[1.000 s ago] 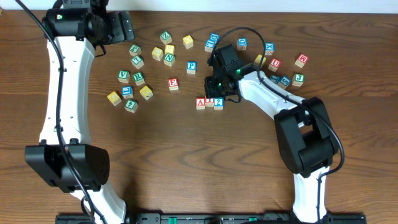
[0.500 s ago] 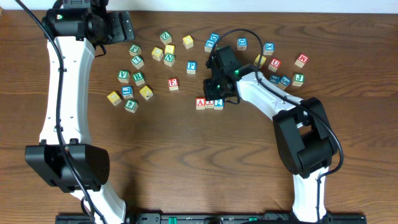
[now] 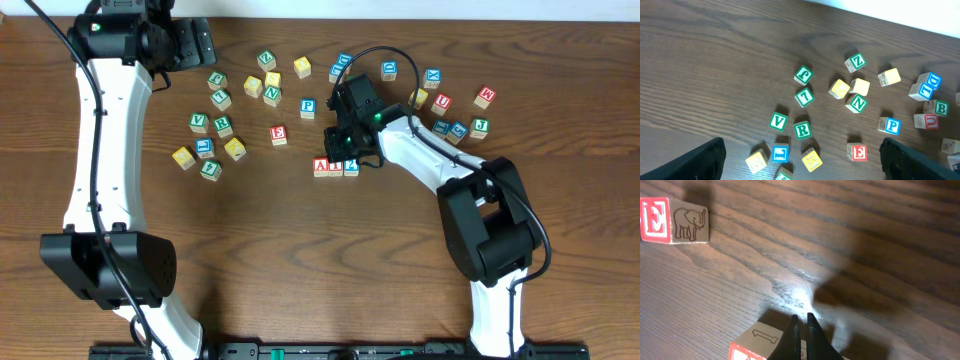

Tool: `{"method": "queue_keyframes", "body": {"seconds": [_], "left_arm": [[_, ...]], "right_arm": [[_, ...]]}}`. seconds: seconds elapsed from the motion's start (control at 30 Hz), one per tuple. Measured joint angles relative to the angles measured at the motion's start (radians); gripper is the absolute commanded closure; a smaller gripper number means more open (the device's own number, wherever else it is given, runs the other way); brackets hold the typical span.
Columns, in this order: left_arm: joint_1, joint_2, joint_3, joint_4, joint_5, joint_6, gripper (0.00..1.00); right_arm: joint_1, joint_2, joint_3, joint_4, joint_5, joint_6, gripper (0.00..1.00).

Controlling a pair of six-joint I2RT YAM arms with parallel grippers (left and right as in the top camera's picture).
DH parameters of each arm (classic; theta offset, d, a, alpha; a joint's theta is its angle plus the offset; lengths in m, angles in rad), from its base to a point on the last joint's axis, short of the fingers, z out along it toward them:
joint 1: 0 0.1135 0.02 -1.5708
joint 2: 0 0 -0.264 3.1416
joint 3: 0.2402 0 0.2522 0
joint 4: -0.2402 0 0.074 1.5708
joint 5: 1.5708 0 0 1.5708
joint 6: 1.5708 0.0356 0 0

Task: Spell out AI2
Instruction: 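Nudge the blocks with the right gripper to align the row, then push the blue 2 block leftward against the I block with the right gripper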

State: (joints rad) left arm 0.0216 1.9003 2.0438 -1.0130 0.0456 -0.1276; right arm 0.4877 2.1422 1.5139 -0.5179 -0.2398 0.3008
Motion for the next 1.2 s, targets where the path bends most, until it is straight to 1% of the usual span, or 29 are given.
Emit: {"method": "queue_keyframes", "body": {"seconds": [0.13, 0.37, 0.47, 0.67, 0.83, 1.2], "left_arm": [[0.000, 0.000, 0.000, 0.000, 0.000, 0.000, 0.02], [0.000, 0.000, 0.000, 0.000, 0.000, 0.000, 0.02], [0.000, 0.000, 0.000, 0.000, 0.000, 0.000, 0.02], [0.000, 0.000, 0.000, 0.000, 0.000, 0.000, 0.02], [0.000, 0.000, 0.000, 0.000, 0.000, 0.000, 0.02], [0.000, 0.000, 0.000, 0.000, 0.000, 0.000, 0.03]], "right_arm": [[-0.025, -0.004, 0.030, -0.041, 0.001, 0.000, 0.99], [-0.101, -0.049, 0.039, -0.204, 0.019, 0.037, 0.99], [-0.122, -0.051, 0.039, -0.245, 0.036, 0.049, 0.99], [-0.119, -0.051, 0.035, -0.235, 0.050, 0.059, 0.99], [-0.108, -0.051, -0.004, -0.196, 0.054, 0.077, 0.99], [-0.085, -0.051, -0.018, -0.196, 0.054, 0.082, 0.99]]}}
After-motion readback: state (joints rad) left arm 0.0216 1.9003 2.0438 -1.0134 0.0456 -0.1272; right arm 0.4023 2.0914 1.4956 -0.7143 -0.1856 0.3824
